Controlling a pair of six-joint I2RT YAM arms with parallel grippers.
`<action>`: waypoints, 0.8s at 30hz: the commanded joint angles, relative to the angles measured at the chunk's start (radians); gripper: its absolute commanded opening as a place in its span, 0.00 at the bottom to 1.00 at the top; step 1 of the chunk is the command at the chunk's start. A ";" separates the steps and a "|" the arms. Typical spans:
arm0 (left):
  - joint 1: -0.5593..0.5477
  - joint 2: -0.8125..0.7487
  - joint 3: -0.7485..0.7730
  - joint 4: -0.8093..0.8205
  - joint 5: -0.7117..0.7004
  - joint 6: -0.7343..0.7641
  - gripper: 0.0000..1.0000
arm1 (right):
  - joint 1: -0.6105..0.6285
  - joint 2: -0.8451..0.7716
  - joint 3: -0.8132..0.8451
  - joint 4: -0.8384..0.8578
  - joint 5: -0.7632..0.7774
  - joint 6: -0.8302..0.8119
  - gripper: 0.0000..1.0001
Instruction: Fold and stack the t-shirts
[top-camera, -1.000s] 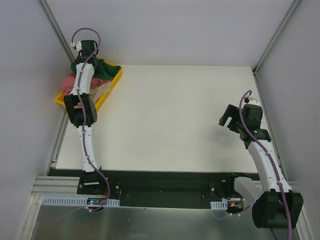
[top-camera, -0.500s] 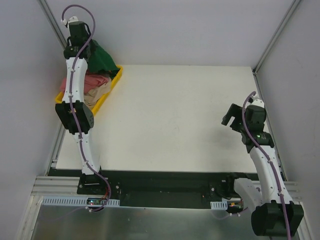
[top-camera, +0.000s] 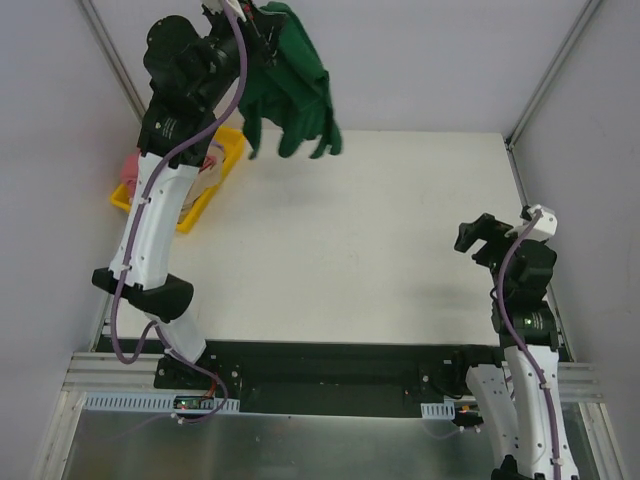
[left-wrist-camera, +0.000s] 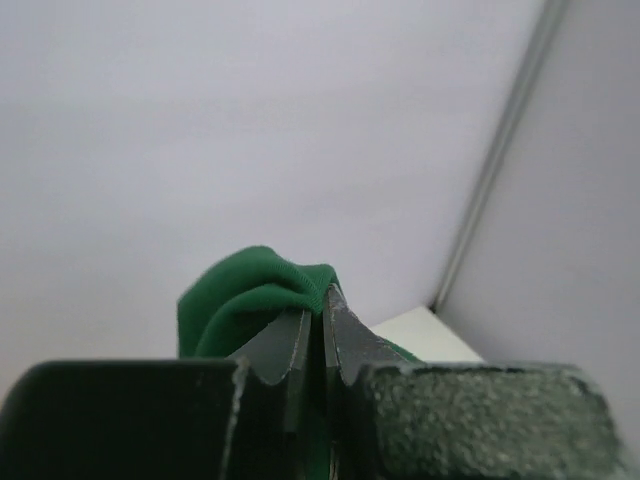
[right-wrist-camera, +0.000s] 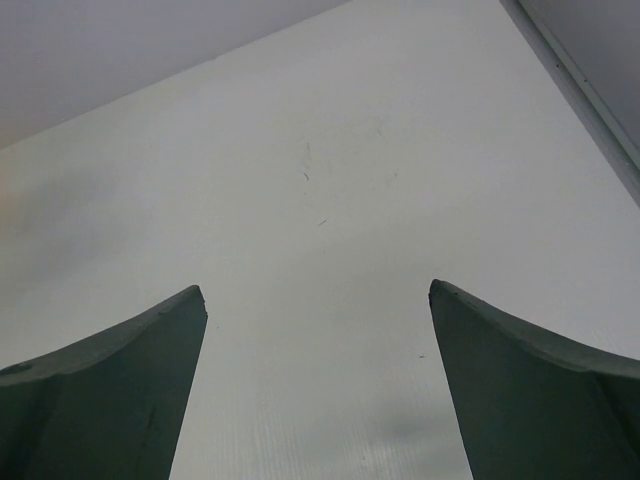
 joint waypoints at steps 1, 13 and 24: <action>-0.091 -0.036 0.004 0.141 0.122 0.076 0.00 | -0.004 -0.037 0.034 -0.006 0.027 -0.028 0.96; -0.150 -0.130 -0.647 0.144 0.145 0.049 0.77 | -0.004 -0.039 0.135 -0.346 0.131 -0.013 0.96; -0.040 -0.286 -1.091 -0.032 -0.077 -0.173 0.99 | -0.004 0.107 0.132 -0.434 0.114 0.053 0.96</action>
